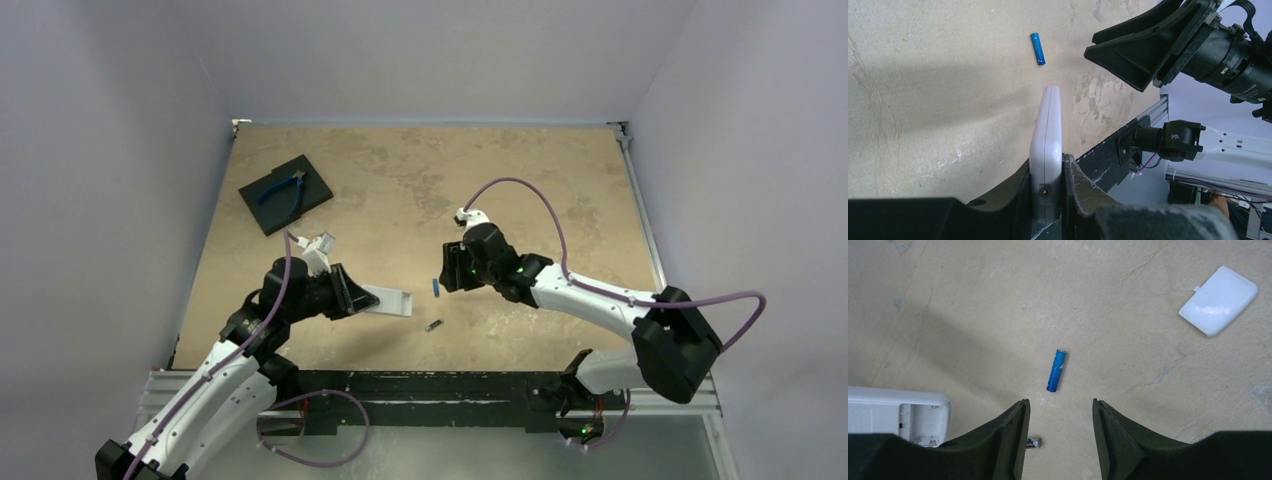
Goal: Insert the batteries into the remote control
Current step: Pick up the battery from the center of the board.
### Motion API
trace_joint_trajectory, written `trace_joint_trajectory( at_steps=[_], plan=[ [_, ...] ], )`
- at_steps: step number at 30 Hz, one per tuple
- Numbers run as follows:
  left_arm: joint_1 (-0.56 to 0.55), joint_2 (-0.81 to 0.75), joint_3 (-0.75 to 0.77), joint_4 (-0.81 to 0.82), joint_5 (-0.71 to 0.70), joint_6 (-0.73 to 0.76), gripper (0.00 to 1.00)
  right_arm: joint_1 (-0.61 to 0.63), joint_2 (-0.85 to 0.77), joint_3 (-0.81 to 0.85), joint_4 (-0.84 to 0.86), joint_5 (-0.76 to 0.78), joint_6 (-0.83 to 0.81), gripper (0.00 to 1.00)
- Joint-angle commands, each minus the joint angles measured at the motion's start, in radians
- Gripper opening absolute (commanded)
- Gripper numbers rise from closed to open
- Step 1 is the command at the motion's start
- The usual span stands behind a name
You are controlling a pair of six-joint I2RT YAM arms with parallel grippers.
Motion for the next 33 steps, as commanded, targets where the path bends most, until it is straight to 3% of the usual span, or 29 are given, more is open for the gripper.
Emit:
trace_joint_trajectory(
  at_steps=[1,33],
  plan=[
    [0.007,-0.004,0.012,0.017,-0.012,0.022,0.0,0.038,0.041,0.053,0.022,0.083,0.029,0.56],
    [0.007,-0.016,-0.007,0.022,-0.023,0.011,0.0,0.147,0.347,0.198,-0.015,0.199,0.049,0.43]
  ],
)
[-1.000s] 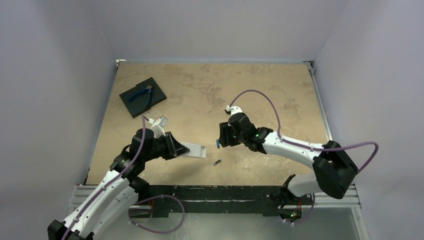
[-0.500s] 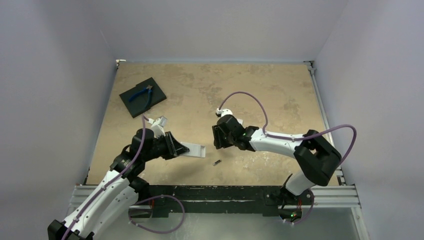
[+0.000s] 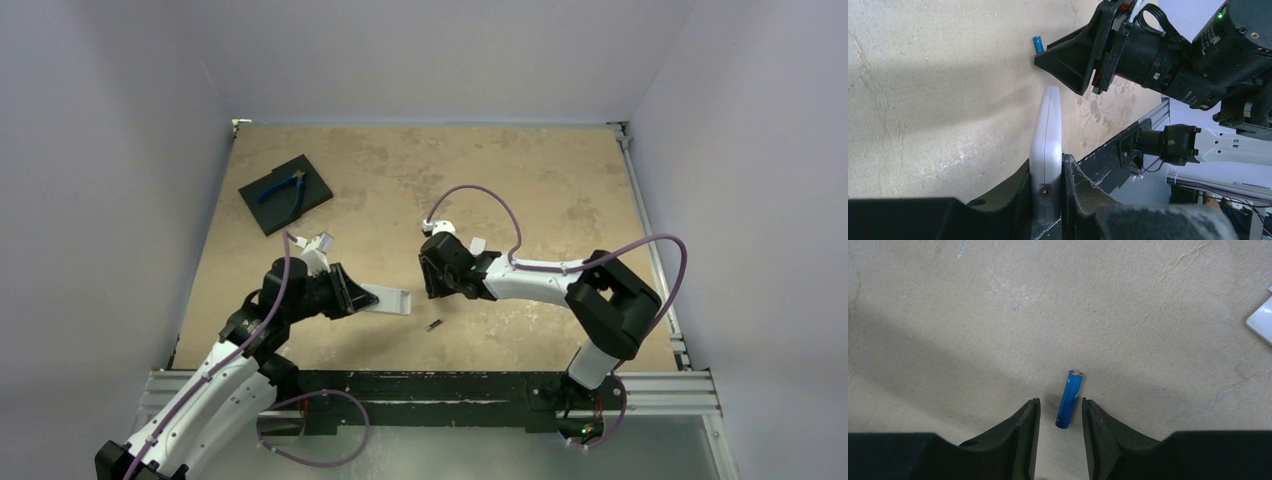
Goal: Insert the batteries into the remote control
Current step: Pick up the battery from the center of the board.
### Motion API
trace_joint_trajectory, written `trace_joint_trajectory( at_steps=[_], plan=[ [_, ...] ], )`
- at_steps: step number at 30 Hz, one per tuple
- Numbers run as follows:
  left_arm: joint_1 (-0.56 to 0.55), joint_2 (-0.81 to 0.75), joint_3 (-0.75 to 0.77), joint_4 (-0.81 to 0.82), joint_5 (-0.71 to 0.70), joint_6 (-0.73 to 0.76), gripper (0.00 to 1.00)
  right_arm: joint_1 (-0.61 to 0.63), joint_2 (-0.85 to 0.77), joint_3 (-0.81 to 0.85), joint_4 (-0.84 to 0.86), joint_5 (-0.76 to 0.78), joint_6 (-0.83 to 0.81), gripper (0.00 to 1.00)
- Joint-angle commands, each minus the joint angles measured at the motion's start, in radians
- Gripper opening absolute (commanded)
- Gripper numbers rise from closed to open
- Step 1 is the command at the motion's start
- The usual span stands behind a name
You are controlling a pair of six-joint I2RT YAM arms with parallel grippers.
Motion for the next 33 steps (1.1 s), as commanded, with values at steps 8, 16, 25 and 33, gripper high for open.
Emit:
trace_joint_trajectory(
  at_steps=[8,16,25,33],
  plan=[
    [0.007,-0.019,-0.01,0.022,-0.004,0.008,0.0,0.037,0.022,0.042,-0.041,0.084,0.019,0.41],
    [0.007,-0.027,-0.011,0.016,-0.008,0.004,0.0,0.055,0.037,0.051,-0.066,0.107,0.023,0.34],
    [0.007,-0.053,-0.028,0.012,-0.029,-0.022,0.0,0.082,0.073,0.081,-0.116,0.175,0.024,0.24],
    [0.007,-0.07,-0.066,0.047,-0.046,-0.087,0.0,0.096,0.054,0.081,-0.13,0.179,0.027,0.01]
  ],
)
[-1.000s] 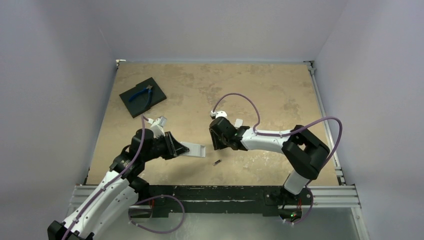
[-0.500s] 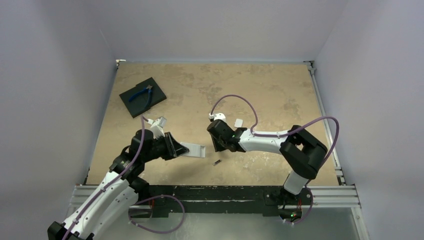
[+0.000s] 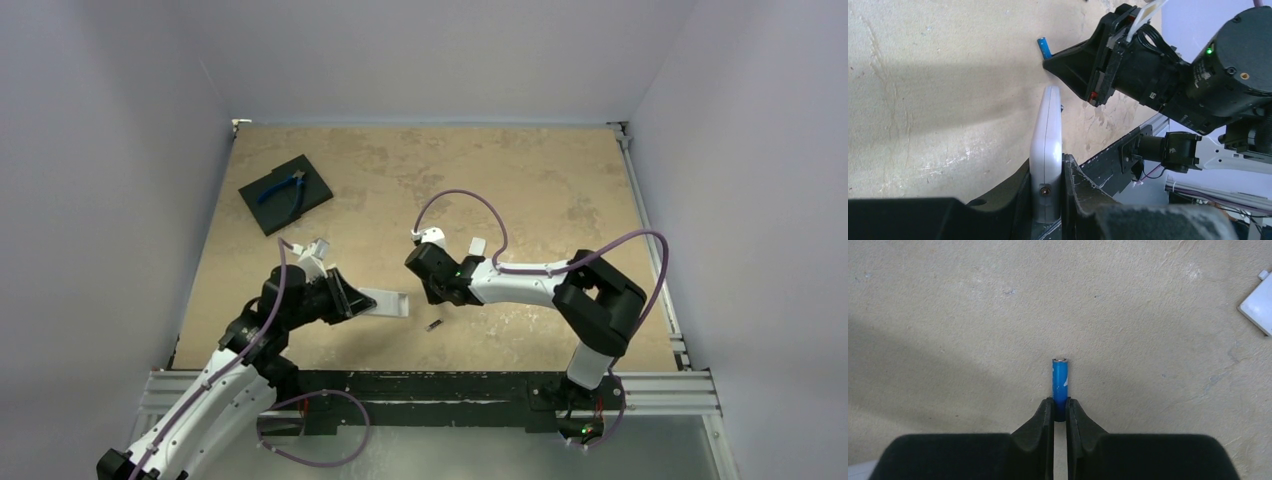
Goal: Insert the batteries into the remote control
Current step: Pick up the battery from the center of the board.
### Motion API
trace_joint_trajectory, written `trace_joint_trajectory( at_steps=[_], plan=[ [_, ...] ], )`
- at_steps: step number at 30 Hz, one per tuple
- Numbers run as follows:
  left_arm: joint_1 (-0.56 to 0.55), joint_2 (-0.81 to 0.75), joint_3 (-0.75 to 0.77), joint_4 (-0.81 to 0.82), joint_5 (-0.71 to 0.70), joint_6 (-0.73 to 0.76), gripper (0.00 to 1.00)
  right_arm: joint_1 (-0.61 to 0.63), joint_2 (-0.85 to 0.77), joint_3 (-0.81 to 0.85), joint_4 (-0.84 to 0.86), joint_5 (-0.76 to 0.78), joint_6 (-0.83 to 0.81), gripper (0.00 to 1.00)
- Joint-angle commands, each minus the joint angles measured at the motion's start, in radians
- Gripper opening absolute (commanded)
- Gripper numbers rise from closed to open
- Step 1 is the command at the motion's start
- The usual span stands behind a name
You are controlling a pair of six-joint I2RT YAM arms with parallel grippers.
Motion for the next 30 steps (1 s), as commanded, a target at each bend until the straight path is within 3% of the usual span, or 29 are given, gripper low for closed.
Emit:
trace_joint_trajectory(
  at_steps=[1,19,30],
  plan=[
    [0.007,-0.013,-0.021,0.053,-0.024,-0.058,0.0,0.006,-0.027,0.006,-0.015,0.017,0.014,0.0],
    [0.005,-0.035,-0.255,0.364,-0.117,-0.399,0.0,0.008,-0.384,-0.108,-0.058,-0.066,0.005,0.0],
    [-0.017,0.184,-0.324,0.65,-0.142,-0.504,0.0,0.008,-0.452,-0.176,-0.037,-0.084,0.003,0.0]
  ],
)
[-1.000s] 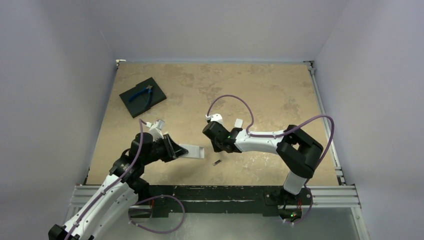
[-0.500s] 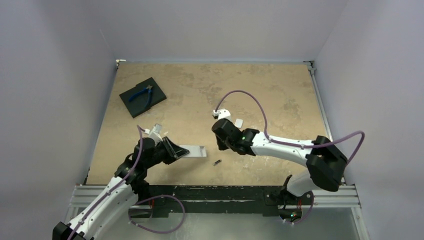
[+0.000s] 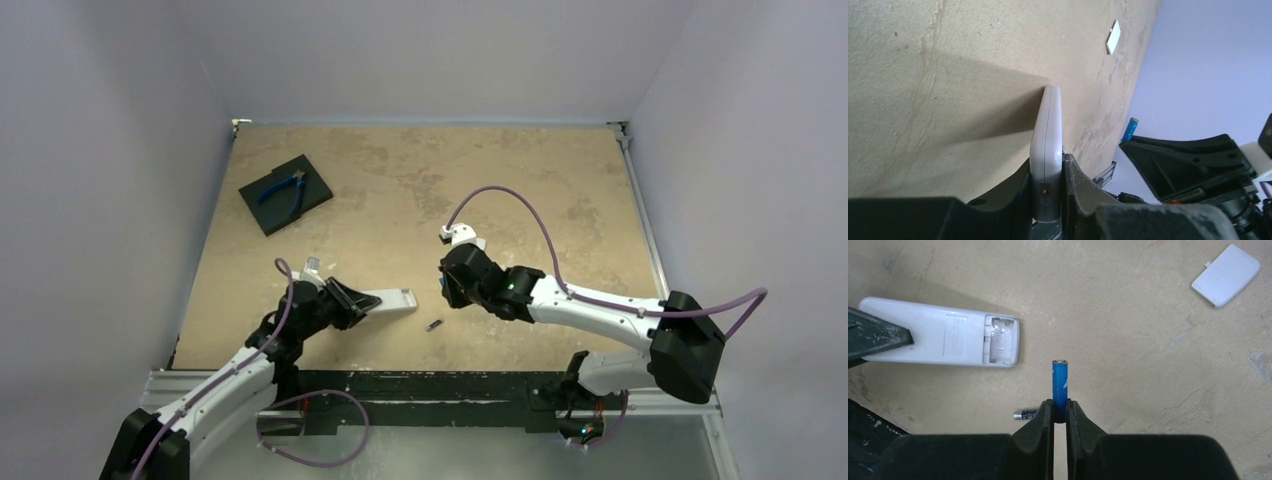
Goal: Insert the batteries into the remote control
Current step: Pick up the battery from the center of the board.
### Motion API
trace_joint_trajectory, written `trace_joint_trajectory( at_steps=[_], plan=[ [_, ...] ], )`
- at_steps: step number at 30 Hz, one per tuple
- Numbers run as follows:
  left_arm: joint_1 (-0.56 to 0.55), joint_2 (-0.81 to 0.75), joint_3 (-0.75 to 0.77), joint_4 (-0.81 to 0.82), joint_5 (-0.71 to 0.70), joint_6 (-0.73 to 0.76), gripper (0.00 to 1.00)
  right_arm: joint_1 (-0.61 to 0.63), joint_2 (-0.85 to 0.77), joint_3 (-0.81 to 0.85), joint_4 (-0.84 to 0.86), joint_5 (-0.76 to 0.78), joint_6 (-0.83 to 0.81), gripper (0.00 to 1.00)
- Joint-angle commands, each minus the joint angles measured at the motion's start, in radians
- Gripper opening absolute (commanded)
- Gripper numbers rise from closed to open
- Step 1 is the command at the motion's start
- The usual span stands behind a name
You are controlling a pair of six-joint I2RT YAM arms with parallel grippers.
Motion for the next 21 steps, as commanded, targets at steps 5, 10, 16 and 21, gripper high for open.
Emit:
trace_joint_trajectory(
  at_steps=[5,10,16,21],
  plan=[
    [-0.096,0.176,0.015,0.236,-0.079,-0.051,0.0,0.003,-0.039,-0.048,0.038,-0.011,0.005,0.0],
    [-0.173,0.247,0.025,0.266,-0.116,-0.053,0.11,0.003,-0.037,-0.057,0.049,-0.017,0.007,0.0],
    [-0.194,0.222,0.053,0.167,-0.134,-0.02,0.34,0.003,-0.05,-0.064,0.043,-0.014,0.015,0.0],
    [-0.196,0.164,0.059,0.107,-0.143,-0.005,0.41,0.003,-0.048,-0.068,0.052,-0.017,0.018,0.0]
  ],
)
